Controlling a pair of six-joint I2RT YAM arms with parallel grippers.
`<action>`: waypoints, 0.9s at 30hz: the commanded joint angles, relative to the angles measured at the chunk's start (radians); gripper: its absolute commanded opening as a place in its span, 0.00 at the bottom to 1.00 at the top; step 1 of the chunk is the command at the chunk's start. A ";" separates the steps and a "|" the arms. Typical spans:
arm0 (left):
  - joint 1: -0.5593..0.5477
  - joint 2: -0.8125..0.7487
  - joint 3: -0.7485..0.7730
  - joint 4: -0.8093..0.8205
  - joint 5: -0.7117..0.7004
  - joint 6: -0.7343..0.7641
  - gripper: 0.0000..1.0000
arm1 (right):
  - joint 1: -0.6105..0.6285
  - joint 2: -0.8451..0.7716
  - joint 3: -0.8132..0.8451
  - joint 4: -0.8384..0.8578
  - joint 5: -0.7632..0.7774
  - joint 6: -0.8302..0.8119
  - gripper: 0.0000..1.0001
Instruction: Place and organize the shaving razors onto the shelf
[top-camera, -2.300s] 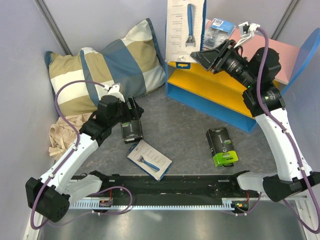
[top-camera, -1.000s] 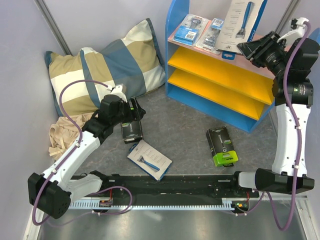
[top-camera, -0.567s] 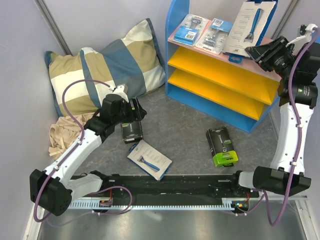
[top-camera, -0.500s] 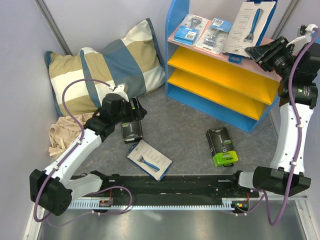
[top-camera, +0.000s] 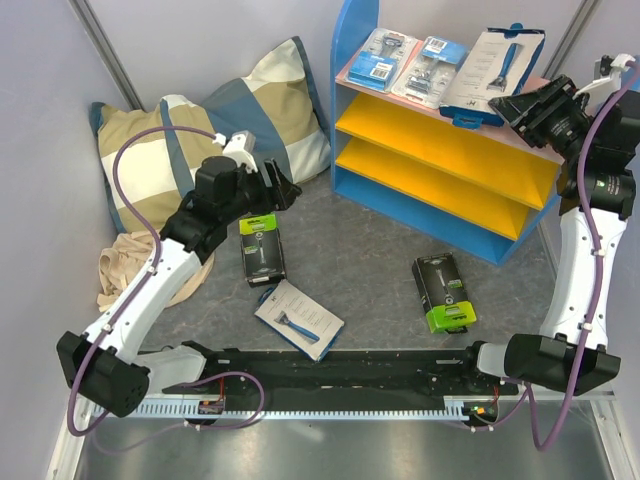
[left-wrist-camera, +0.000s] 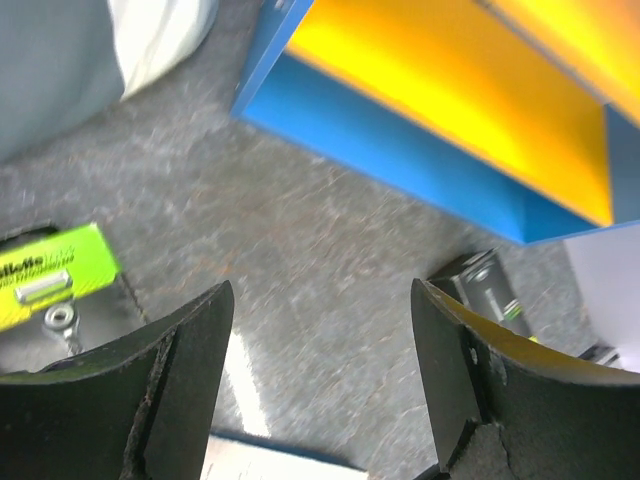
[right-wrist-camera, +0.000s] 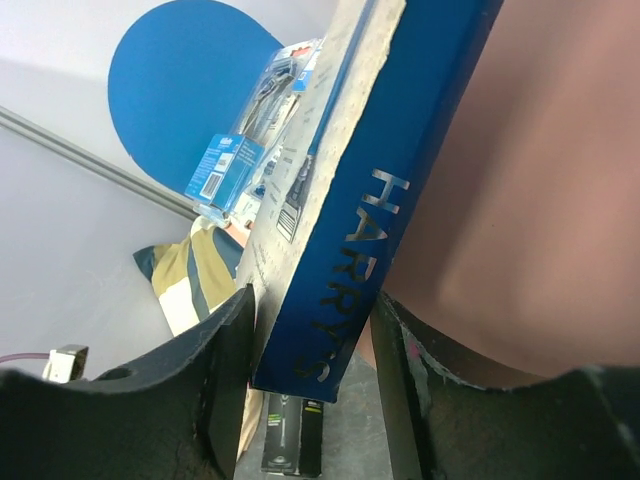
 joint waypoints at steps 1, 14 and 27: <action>-0.010 0.022 0.108 0.032 0.032 -0.004 0.78 | -0.009 -0.032 -0.009 0.036 -0.034 -0.001 0.57; -0.102 0.137 0.298 0.034 0.046 0.019 0.78 | -0.024 -0.041 -0.029 0.034 -0.002 -0.008 0.79; -0.370 0.421 0.654 0.038 0.003 0.131 0.66 | -0.024 -0.141 -0.081 0.010 0.097 -0.036 0.94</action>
